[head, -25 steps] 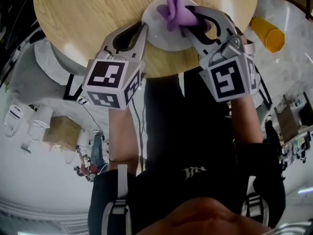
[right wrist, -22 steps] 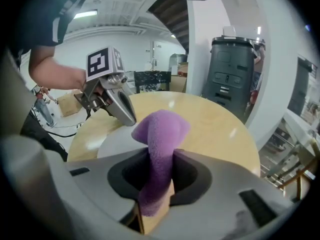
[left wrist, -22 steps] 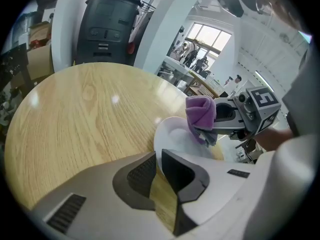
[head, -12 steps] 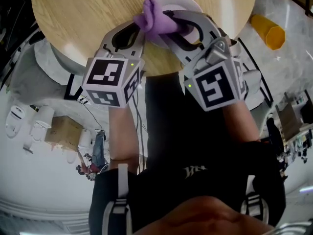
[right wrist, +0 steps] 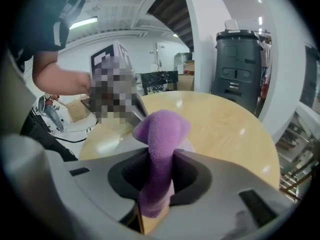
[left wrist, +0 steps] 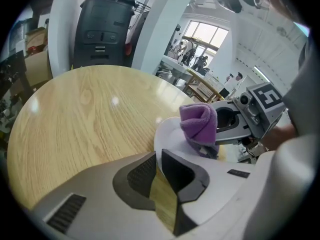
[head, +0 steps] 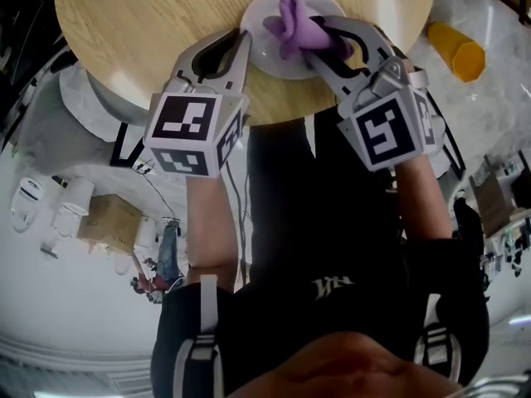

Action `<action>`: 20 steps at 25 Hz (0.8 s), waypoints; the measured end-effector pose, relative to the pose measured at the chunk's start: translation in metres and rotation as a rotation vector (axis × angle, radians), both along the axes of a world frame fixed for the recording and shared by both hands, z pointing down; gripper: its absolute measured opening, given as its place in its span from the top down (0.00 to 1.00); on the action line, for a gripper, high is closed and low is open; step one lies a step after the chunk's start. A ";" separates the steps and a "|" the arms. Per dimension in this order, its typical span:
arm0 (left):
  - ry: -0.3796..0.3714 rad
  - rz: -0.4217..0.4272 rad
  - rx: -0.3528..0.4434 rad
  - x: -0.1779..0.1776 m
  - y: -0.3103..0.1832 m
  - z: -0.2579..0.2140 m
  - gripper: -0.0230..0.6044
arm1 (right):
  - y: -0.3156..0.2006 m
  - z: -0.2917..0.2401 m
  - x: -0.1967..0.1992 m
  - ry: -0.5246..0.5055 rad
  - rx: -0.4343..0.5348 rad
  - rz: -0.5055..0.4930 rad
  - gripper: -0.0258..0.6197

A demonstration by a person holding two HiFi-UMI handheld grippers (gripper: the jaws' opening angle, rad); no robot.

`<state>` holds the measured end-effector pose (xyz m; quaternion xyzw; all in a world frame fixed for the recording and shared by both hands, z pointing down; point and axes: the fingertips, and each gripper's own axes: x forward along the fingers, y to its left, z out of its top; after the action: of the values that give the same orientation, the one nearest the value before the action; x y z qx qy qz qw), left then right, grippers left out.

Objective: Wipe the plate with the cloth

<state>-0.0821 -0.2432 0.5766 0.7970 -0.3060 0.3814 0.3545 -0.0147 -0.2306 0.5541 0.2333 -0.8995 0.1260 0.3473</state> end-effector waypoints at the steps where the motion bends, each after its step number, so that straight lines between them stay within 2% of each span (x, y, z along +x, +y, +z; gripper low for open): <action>1: 0.000 0.002 0.001 0.000 0.000 0.000 0.89 | 0.002 0.000 0.010 0.015 -0.001 0.011 0.81; 5: 0.003 0.003 0.002 0.000 0.000 -0.001 0.89 | 0.007 -0.003 0.046 0.053 -0.014 0.071 0.81; 8: 0.001 -0.001 0.003 0.000 0.000 -0.001 0.89 | 0.010 -0.004 0.052 0.081 -0.030 0.084 0.81; 11: 0.006 -0.009 0.005 0.001 -0.001 -0.001 0.89 | 0.006 -0.018 0.029 0.003 -0.030 0.104 0.81; 15: 0.002 -0.018 0.014 -0.001 -0.002 -0.003 0.89 | 0.004 -0.019 -0.027 -0.128 -0.071 0.090 0.81; 17: -0.002 -0.021 0.015 -0.001 -0.002 -0.003 0.90 | 0.004 -0.011 -0.045 -0.132 -0.078 0.052 0.81; 20: -0.008 -0.016 0.019 0.001 -0.002 -0.003 0.90 | 0.005 -0.002 -0.050 -0.080 -0.040 -0.007 0.81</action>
<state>-0.0816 -0.2455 0.5741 0.7964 -0.3173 0.3789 0.3485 -0.0647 -0.2256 0.5523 0.2180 -0.9108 0.1518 0.3161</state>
